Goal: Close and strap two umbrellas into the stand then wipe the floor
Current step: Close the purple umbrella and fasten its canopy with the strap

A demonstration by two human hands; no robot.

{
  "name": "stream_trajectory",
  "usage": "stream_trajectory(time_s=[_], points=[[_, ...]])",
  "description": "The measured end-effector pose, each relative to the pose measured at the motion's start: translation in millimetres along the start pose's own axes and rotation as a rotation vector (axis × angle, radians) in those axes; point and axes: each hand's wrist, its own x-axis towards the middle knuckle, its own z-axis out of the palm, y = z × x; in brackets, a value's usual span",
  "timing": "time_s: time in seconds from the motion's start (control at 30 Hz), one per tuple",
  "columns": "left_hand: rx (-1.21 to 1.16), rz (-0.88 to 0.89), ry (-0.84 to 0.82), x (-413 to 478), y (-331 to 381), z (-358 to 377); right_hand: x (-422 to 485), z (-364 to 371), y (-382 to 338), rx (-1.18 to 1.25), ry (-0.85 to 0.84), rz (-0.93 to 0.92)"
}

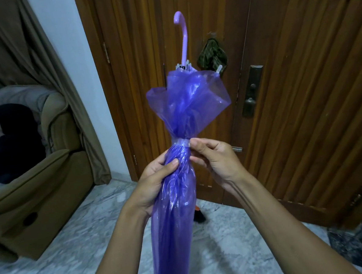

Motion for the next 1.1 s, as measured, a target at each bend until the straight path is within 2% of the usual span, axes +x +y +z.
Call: stream_trajectory(time_s=[0.23, 0.33, 0.43, 0.5, 0.6, 1.1], points=[[-0.07, -0.043, 0.017, -4, 2, 0, 0, 3, -1, 0.114, -0.017, 0.097], [0.178, -0.043, 0.124, -4, 6, 4, 2, 1, 2, 0.114, 0.021, 0.101], [0.564, 0.105, 0.297, -3, 8, 13, 1, -2, 5, 0.133, 0.049, 0.103], [0.659, 0.194, 0.343, -2, 9, 16, 0, -3, 6, 0.152, 0.057, 0.104], [0.647, 0.237, 0.318, -3, 9, 19, -2, -3, 6, 0.158, 0.043, 0.104], [0.586, 0.218, 0.284, -1, 2, 24, -6, -12, 12, 0.066, 0.016, 0.078]])
